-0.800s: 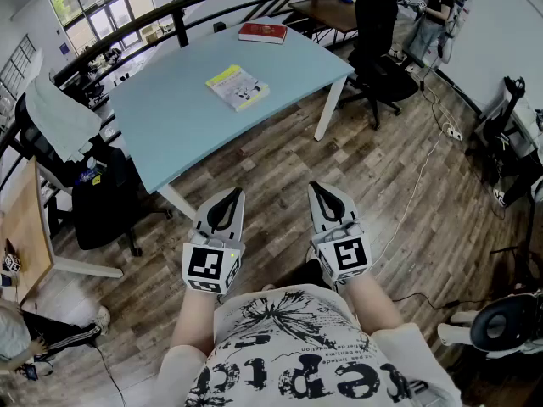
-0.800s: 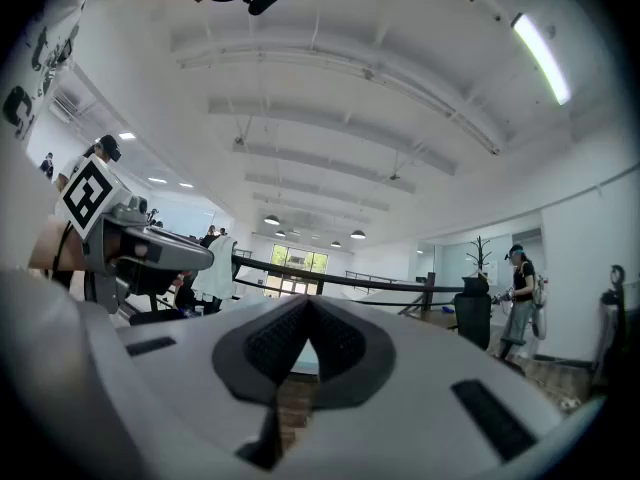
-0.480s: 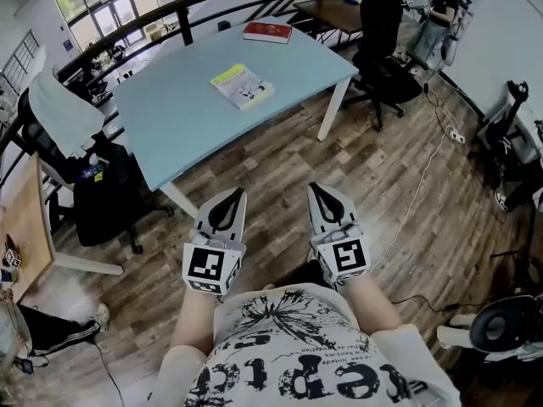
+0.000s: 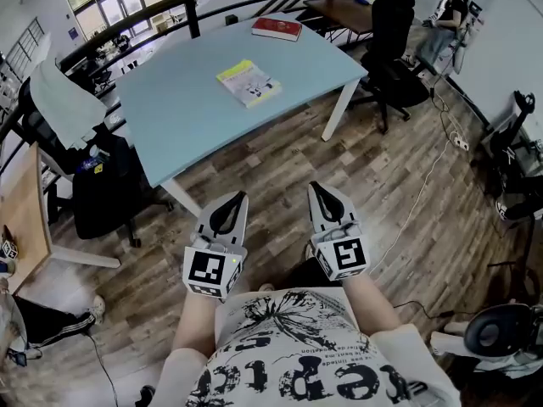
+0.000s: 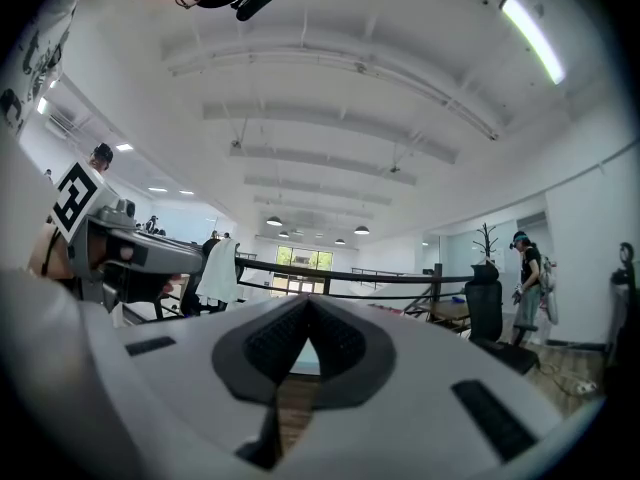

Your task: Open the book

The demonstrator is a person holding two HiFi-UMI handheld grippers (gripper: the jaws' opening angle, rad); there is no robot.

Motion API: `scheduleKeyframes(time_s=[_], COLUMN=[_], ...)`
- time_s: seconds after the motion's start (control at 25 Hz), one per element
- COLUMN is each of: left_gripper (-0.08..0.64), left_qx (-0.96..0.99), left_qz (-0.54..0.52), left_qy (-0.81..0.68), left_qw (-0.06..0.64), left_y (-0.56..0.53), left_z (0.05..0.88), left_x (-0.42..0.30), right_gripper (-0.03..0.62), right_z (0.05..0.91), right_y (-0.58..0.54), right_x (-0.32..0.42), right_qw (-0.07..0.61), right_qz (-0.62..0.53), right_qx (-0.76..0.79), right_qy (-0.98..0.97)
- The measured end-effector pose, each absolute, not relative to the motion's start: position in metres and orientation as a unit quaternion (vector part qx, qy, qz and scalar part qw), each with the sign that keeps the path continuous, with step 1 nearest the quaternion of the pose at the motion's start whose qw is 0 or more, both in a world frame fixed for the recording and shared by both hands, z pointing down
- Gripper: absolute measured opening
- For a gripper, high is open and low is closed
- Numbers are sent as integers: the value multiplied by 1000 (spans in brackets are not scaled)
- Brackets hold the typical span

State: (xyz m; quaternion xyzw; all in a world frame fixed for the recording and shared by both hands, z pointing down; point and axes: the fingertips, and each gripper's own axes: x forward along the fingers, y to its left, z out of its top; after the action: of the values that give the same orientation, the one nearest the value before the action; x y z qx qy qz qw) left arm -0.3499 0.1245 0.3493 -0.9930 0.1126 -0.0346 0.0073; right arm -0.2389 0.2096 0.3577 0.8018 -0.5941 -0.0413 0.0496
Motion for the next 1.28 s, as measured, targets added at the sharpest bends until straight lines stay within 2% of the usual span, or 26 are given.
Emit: scheduleKeyframes(time_s=[0.32,0.92,1.28], left_gripper=[20,20,20], left_qx=[-989,-964,-949], left_qz=[-42,-57,-84], left_qy=[145,258,305], left_qw=[-3,-17,-7], left_y=[93,33,-20], left_z=[370,384,400], left_x=[-290,-42,41], right_gripper=[12,12,12], right_z=[376,377,386], right_y=[175,101,36], right_x=[-166,101,189], right_qw=[54,71,71], right_qz=[-41,-46,-15], right_qx=[786,723,692], right_qy=[-615,-686,-719])
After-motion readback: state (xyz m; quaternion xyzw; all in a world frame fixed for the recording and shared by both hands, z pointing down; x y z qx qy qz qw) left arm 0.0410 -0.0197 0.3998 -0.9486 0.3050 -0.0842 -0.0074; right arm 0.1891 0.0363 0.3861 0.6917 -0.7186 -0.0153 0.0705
